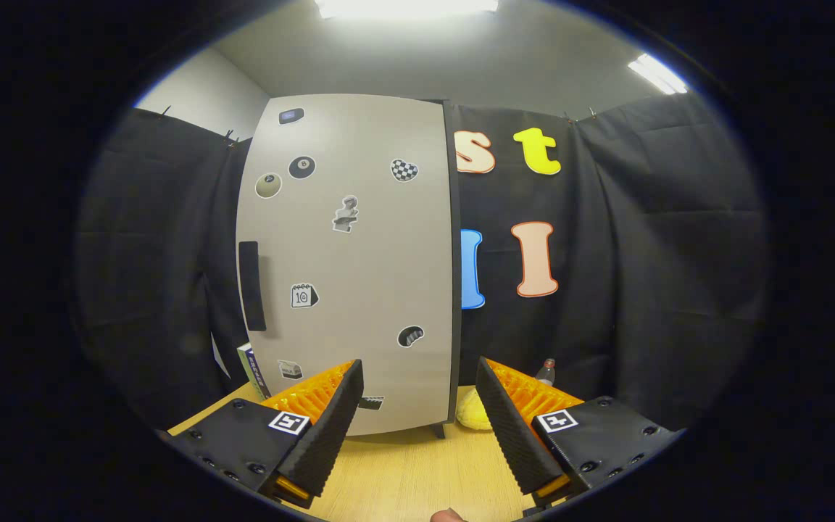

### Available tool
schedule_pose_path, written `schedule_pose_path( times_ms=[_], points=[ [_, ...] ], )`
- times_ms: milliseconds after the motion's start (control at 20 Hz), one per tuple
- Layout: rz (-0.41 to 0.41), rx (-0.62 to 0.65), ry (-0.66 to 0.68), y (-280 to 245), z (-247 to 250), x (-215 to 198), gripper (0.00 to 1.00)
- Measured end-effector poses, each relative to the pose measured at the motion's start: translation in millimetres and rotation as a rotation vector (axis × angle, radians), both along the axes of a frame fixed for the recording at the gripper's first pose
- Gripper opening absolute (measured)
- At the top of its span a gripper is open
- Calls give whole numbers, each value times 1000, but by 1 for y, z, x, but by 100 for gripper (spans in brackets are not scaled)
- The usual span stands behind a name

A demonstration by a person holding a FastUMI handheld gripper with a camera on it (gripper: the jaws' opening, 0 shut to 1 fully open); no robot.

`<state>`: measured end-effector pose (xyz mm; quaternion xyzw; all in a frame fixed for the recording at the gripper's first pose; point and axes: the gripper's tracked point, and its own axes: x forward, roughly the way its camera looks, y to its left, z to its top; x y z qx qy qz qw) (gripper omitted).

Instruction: Open the shoe cabinet door, grab the shoes and put them into the shoe cabinet, then close the shoe cabinet door.

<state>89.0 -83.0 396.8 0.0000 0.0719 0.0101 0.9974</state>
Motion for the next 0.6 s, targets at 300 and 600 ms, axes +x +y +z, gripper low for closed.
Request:
schedule_pose_path(
  times_ms=[300, 600],
  points=[
    [8, 1, -8, 0, 0, 0, 98],
    [7, 39, -46, 0, 8, 1, 98]
  ],
)
